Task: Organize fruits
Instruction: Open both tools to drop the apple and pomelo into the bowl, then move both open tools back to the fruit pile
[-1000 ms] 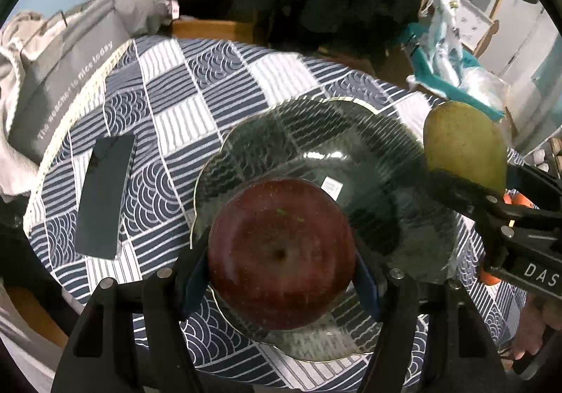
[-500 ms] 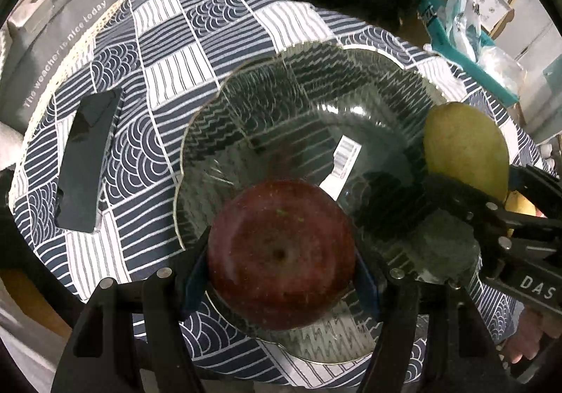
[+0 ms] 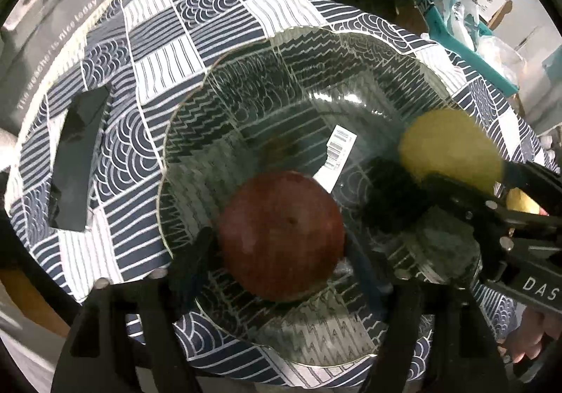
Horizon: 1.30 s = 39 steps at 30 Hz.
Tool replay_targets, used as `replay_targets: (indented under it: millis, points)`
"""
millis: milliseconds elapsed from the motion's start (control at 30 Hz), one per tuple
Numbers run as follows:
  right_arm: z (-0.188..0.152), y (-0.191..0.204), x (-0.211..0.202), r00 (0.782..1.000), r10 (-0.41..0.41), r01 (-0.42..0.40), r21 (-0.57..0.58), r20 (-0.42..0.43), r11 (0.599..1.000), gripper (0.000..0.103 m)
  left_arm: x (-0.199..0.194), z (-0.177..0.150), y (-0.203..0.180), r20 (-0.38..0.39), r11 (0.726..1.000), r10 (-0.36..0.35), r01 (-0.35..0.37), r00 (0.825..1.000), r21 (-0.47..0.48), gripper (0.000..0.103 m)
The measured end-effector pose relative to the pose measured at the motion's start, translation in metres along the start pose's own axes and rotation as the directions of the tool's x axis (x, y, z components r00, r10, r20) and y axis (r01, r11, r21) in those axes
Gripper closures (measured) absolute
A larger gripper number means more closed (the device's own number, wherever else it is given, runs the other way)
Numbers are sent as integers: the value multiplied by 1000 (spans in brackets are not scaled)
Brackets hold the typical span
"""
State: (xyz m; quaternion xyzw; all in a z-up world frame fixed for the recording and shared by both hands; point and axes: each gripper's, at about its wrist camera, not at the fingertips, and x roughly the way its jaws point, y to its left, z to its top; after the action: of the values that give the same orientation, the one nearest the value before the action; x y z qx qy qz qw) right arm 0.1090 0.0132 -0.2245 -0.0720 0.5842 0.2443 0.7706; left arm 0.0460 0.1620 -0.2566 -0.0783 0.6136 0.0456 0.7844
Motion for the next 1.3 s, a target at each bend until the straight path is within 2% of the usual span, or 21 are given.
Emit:
replay_targets:
  millis: [133,500,833,1067,1300]
  points:
    - [4,-1,-16,998,37,-38,18,59,999,30,-3,-1,0,6,1000,3,-3,1000,3,16]
    - [3,-9,-59,987,49,-57,49,150,997,29,-33,-8,-9,41,999,-50,49,998,10,16]
    - [-12,-21,-117,965,-75,57,78,252,995,27,-74,-8,-31,124,996,-83,78,989,49,16]
    - [-32,-33,-145,949,-152,130,96,277,987,27,-95,-11,-51,151,991,-115,104,982,81,16]
    - [-54,-50,-168,940,-169,135,132,297,982,26,-111,-14,-75,178,986,-136,115,975,124,16]
